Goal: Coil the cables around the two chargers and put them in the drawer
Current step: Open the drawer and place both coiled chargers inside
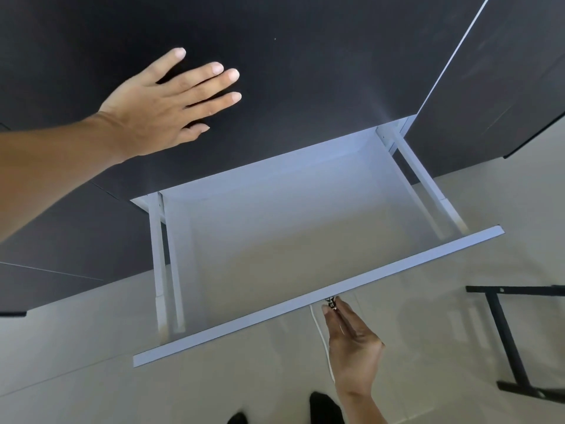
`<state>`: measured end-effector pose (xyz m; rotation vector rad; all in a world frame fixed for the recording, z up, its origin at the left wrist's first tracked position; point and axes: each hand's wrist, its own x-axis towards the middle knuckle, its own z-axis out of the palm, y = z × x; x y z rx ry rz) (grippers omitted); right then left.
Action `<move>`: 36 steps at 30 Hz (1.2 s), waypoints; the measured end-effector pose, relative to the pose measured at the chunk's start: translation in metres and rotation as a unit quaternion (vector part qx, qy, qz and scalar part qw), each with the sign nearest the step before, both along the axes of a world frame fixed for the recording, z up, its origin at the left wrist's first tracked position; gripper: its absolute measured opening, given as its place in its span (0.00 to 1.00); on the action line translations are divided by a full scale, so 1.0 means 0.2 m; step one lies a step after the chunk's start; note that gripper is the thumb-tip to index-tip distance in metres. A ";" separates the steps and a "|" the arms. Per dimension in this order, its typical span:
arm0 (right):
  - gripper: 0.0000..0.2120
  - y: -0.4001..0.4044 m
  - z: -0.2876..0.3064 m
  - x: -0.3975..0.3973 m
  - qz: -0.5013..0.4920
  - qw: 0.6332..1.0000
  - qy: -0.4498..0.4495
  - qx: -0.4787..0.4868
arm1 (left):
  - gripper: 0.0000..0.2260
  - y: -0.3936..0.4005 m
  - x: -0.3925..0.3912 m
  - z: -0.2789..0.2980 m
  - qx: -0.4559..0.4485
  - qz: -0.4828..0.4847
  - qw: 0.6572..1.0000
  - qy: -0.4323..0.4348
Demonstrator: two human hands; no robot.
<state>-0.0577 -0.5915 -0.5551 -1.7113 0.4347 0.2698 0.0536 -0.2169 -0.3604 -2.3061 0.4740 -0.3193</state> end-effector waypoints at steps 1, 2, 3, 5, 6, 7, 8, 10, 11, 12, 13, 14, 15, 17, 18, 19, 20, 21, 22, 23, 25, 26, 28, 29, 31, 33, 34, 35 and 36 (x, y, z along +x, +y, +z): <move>0.10 0.00 0.00 0.00 0.004 1.000 0.010 0.003 | 0.27 -0.01 0.00 0.00 -0.007 0.005 1.000 0.007; 0.10 0.00 0.00 0.00 0.007 1.000 0.018 0.004 | 0.27 -0.01 -0.01 0.01 -0.012 0.010 1.000 0.012; 0.10 -0.01 0.01 0.00 0.011 1.000 0.022 0.006 | 0.27 -0.02 -0.01 0.01 -0.016 0.015 1.000 0.017; 0.11 -0.01 0.04 0.01 0.023 0.999 0.025 0.002 | 0.27 -0.04 -0.02 0.03 -0.019 0.024 0.999 0.025; 0.12 -0.01 0.06 0.01 0.031 0.999 0.027 -0.006 | 0.26 -0.05 -0.03 0.03 -0.015 0.026 0.999 0.026; 0.13 -0.02 0.09 0.01 0.041 0.999 0.029 -0.018 | 0.27 -0.08 -0.04 0.03 -0.008 0.030 0.999 0.021; 0.13 -0.02 0.13 0.01 0.051 0.998 0.030 -0.033 | 0.27 -0.11 -0.04 0.03 0.007 0.038 0.999 0.014; 0.16 -0.04 0.23 0.01 0.072 0.994 0.015 -0.084 | 0.28 -0.20 -0.06 0.03 0.029 0.065 0.997 -0.001; 0.18 -0.05 0.29 0.02 0.082 0.989 -0.005 -0.121 | 0.28 -0.25 -0.07 0.04 0.014 0.081 0.997 -0.003; 0.20 -0.06 0.36 0.04 0.090 0.983 -0.029 -0.155 | 0.28 -0.31 -0.09 0.06 -0.010 0.093 0.996 -0.002; 0.22 -0.07 0.42 0.07 0.097 0.978 -0.049 -0.180 | 0.28 -0.36 -0.10 0.09 -0.029 0.102 0.994 0.001; 0.22 -0.07 0.50 0.11 0.106 0.972 -0.064 -0.198 | 0.28 -0.42 -0.12 0.12 -0.043 0.112 0.993 0.002; 0.23 -0.08 0.58 0.17 0.117 0.968 -0.073 -0.210 | 0.29 -0.49 -0.14 0.15 -0.059 0.122 0.991 0.002; 0.24 -0.06 0.78 0.30 0.148 0.962 -0.088 -0.214 | 0.30 -0.65 -0.18 0.24 -0.114 0.135 0.984 -0.009; 0.24 -0.05 0.91 0.36 0.165 0.957 -0.102 -0.215 | 0.30 -0.74 -0.19 0.31 -0.147 0.138 0.979 -0.012; 0.25 -0.04 1.05 0.44 0.176 0.951 -0.123 -0.224 | 0.30 -0.83 -0.20 0.38 -0.177 0.139 0.974 -0.010; 0.25 -0.04 1.20 0.51 0.183 0.942 -0.146 -0.242 | 0.30 -0.92 -0.20 0.47 -0.204 0.140 0.969 -0.006; 0.25 -0.04 1.35 0.58 0.188 0.931 -0.171 -0.260 | 0.31 -1.01 -0.18 0.57 -0.226 0.141 0.964 -0.008; 0.26 -0.03 1.51 0.65 0.194 0.920 -0.196 -0.277 | 0.31 -1.08 -0.16 0.68 -0.241 0.146 0.960 -0.014; 0.26 -0.02 1.66 0.71 0.201 0.909 -0.216 -0.293 | 0.30 -1.14 -0.14 0.81 -0.255 0.152 0.955 -0.021; 0.26 -0.02 1.91 0.82 0.214 0.887 -0.251 -0.322 | 0.28 -1.20 -0.08 1.07 -0.273 0.170 0.946 -0.046; 0.25 -0.02 2.02 0.87 0.224 0.876 -0.265 -0.336 | 0.28 -1.21 -0.06 1.19 -0.279 0.181 0.941 -0.062; 0.25 -0.02 2.23 0.95 0.243 0.851 -0.292 -0.362 | 0.27 -1.19 -0.02 1.44 -0.309 0.215 0.923 -0.082; 0.25 -0.01 2.32 0.99 0.250 0.839 -0.306 -0.374 | 0.27 -1.17 0.00 1.55 -0.324 0.231 0.913 -0.087; 0.25 0.01 2.49 1.07 0.269 0.820 -0.320 -0.392 | 0.27 -1.10 0.02 1.73 -0.336 0.256 0.902 -0.093; 0.25 0.06 2.63 1.14 0.294 0.800 -0.323 -0.412 | 0.27 -1.02 0.02 1.85 -0.348 0.278 0.890 -0.098; 0.25 0.09 2.70 1.17 0.303 0.790 -0.327 -0.420 | 0.28 -0.98 0.01 1.90 -0.351 0.290 0.884 -0.104; 0.25 0.13 2.75 1.20 0.310 0.781 -0.334 -0.427 | 0.27 -0.94 -0.01 1.93 -0.347 0.302 0.881 -0.112; 0.25 0.17 2.80 1.23 0.317 0.772 -0.340 -0.434 | 0.27 -0.89 -0.03 1.96 -0.340 0.313 0.879 -0.118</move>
